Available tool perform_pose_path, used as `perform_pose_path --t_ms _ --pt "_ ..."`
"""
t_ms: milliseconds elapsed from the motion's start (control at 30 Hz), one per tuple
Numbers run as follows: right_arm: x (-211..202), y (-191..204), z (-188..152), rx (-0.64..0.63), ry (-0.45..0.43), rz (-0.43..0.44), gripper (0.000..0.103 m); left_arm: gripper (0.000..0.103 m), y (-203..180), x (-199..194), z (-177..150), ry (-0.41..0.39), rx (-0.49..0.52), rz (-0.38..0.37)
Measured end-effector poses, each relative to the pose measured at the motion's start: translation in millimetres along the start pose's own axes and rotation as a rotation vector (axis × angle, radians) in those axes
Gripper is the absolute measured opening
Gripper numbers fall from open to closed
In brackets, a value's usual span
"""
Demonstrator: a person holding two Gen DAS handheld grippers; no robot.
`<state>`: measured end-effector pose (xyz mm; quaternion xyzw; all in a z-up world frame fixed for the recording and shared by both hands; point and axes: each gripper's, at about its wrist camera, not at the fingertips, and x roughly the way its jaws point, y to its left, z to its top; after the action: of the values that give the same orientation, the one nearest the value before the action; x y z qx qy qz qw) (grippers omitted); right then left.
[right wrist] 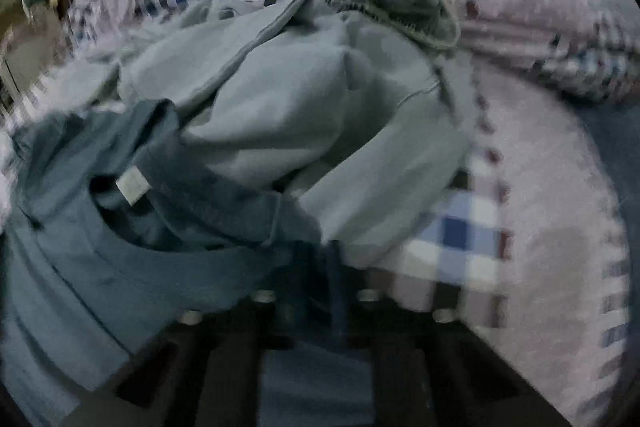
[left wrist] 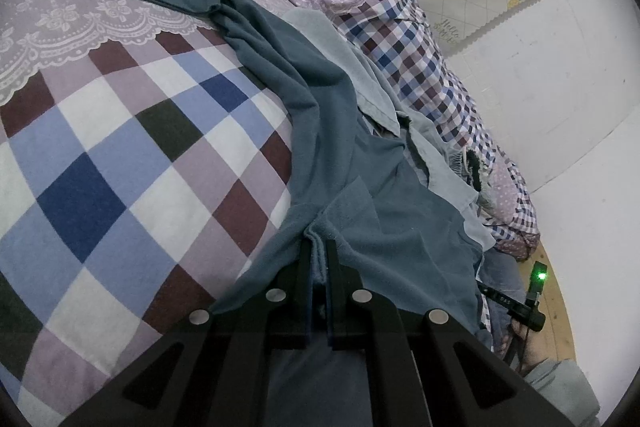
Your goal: Fold clothes
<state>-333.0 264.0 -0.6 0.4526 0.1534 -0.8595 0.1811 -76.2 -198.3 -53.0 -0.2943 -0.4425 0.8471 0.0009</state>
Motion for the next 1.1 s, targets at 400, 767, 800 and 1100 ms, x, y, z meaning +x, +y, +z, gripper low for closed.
perform_pose_path --t_ms 400,767,800,1100 --pt "-58 -34 -13 0.216 -0.119 -0.189 0.054 0.003 1 0 0 0.001 -0.002 0.000" --pt "-151 14 -202 0.250 0.011 0.083 0.065 0.003 2 0 -1 0.004 -0.009 0.000" --pt "-152 21 -213 0.247 0.031 0.094 0.065 0.003 2 0 0 0.006 -0.012 -0.001" --pt "-140 44 -260 0.298 0.128 0.165 0.016 0.003 1 0 5 0.038 -0.037 -0.018"
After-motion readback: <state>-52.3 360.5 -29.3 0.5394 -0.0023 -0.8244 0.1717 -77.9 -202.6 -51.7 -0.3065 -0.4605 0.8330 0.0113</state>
